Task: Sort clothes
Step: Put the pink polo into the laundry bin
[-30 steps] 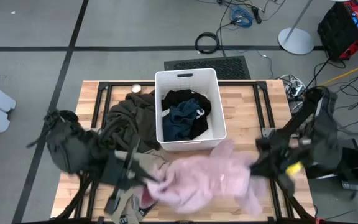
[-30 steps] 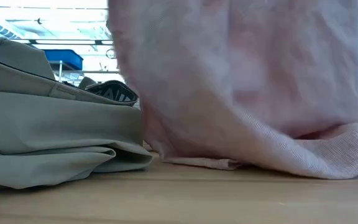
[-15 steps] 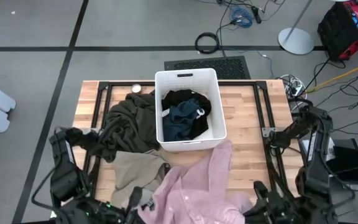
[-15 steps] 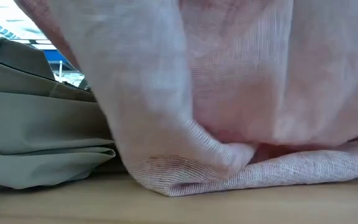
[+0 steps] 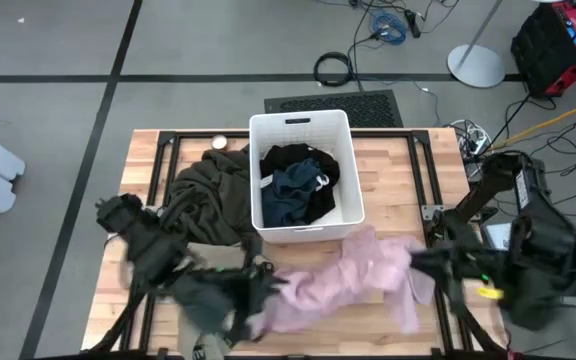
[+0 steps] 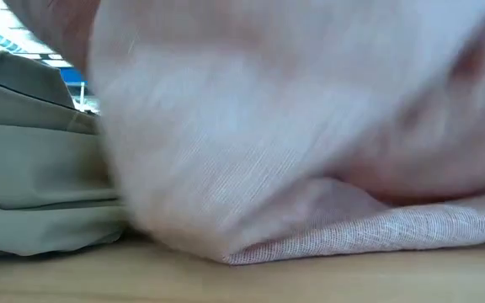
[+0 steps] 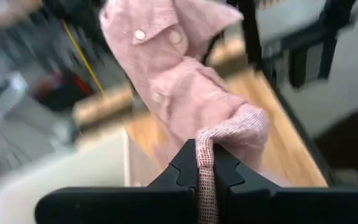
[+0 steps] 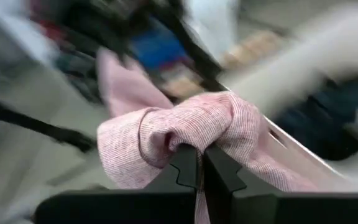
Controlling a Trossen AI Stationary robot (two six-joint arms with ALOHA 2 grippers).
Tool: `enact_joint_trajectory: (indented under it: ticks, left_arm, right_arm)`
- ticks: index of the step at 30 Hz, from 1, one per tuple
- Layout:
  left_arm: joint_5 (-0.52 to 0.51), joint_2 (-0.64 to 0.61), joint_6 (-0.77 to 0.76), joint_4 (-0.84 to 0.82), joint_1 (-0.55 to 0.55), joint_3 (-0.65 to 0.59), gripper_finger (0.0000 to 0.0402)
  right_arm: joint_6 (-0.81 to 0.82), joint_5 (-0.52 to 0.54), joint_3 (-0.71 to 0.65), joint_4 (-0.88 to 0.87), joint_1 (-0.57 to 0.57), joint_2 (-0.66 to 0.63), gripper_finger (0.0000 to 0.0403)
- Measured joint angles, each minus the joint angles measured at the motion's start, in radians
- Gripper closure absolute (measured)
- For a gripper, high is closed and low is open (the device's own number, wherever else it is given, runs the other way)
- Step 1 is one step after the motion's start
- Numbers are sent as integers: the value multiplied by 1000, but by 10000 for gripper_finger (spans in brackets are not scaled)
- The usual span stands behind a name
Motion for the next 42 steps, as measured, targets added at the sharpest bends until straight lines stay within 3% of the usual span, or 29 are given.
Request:
enact_joint_trajectory:
  ticks: [2,4,13,20,26,32,37,42]
  left_arm:
    - [83,2,-69,-22,49,-69,394]
    - [151,5,-93,14,83,-168,394]
    - [364,8,-103,341,166,-606,394]
    - [498,6,-201,531,237,-803,394]
    - [573,6,-227,607,257,-897,386]
    - [576,6,-235,625,256,-921,379]
    - [625,6,-155,659,237,-921,369]
    - [629,6,-114,676,217,-921,327]
  right_arm:
    - [279,-88,-58,-196,-29,-3,403]
    - [446,-178,-156,-223,-50,-5,403]
    - [671,-392,-618,120,-95,12,403]
    - [738,-411,-883,425,-142,12,403]
    - [628,-403,-1006,745,-178,12,395]
    - [366,-310,-1009,924,-198,12,370]
    - [161,-368,-1009,1076,-221,16,313]
    - [34,-437,-1009,1129,-250,59,227]
